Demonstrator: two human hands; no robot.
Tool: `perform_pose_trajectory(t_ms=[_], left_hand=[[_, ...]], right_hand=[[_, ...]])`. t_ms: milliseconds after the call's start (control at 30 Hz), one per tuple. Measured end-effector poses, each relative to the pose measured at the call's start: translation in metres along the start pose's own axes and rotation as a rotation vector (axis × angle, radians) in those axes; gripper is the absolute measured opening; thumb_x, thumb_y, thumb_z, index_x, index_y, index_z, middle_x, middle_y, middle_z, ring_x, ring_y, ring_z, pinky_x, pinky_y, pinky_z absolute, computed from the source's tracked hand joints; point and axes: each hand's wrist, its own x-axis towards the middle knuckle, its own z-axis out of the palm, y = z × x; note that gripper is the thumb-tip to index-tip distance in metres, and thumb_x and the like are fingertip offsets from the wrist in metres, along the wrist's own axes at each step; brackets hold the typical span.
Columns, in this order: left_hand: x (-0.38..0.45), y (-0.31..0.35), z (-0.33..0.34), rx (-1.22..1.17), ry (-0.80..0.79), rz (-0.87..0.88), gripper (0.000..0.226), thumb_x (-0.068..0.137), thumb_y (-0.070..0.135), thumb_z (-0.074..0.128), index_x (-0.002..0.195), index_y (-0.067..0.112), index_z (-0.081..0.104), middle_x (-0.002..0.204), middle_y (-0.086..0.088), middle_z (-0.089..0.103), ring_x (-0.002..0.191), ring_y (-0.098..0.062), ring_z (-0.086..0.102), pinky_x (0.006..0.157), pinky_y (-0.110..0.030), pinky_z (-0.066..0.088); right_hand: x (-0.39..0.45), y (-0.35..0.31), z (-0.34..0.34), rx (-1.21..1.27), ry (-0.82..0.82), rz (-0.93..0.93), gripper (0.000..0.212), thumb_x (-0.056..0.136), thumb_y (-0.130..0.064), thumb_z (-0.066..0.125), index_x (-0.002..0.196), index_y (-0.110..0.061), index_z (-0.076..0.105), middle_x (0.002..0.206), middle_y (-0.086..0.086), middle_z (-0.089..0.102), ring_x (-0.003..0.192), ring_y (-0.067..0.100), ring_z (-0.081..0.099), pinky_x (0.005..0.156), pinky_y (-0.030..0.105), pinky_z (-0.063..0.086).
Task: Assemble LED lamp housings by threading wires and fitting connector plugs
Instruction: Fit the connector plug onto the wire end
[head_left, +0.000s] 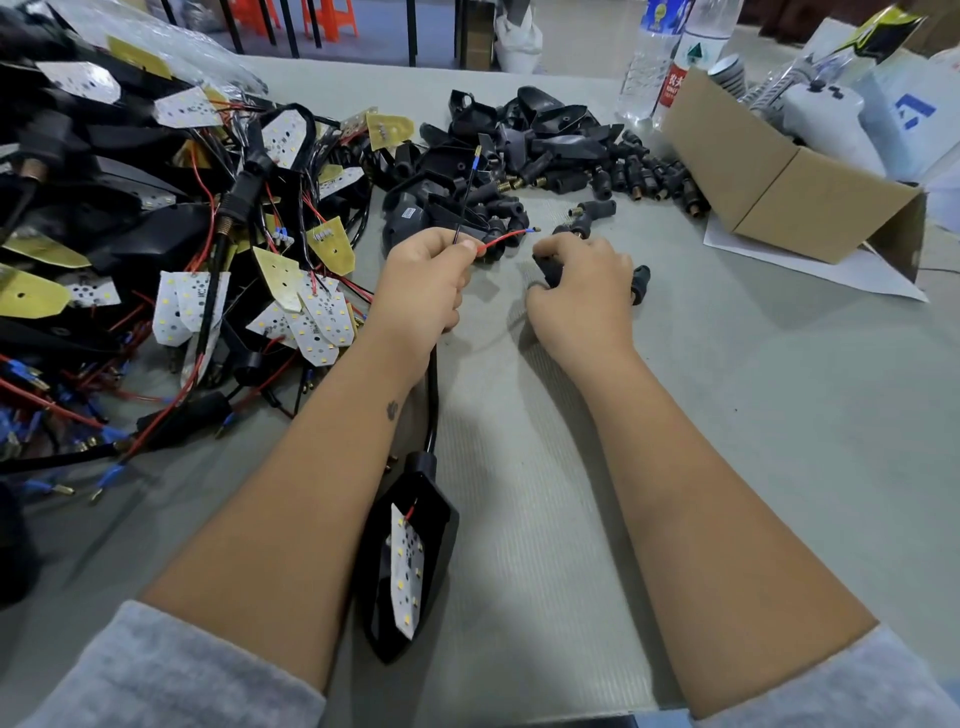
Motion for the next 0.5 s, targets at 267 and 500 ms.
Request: perform_pose_trajectory(t_ms=[267,500], left_hand=[[-0.0031,0.0020,0.0012,0.018,-0.010,0.015,0.024,0.099,0.015,0.052,0.076,0.021,0.057,0.051,0.011,0.033,0.041,-0.004,0.023,0.037,-0.016,0.018],[-0.0040,0.0019,0.0012,0.037,-0.012,0.016,0.022,0.098,0.016,0.053,0.077,0.020,0.058,0.051,0.012,0.033,0.042,-0.005,0.023,0.037,-0.016,0.019]], right_hand=[[0.0025,0.0011,0.0021,0.057,-0.024,0.050,0.047,0.086,-0.008,0.055,0.132,-0.019,0.055,0.127,0.008,0.048,0.119,0.025,0.048,0.086,0.024,0.035],[0.0022,0.0026,0.0010,0.127,-0.039,0.042,0.052,0.084,-0.002,0.055,0.133,-0.018,0.053,0.120,0.003,0.059,0.110,0.021,0.055,0.085,0.028,0.040]])
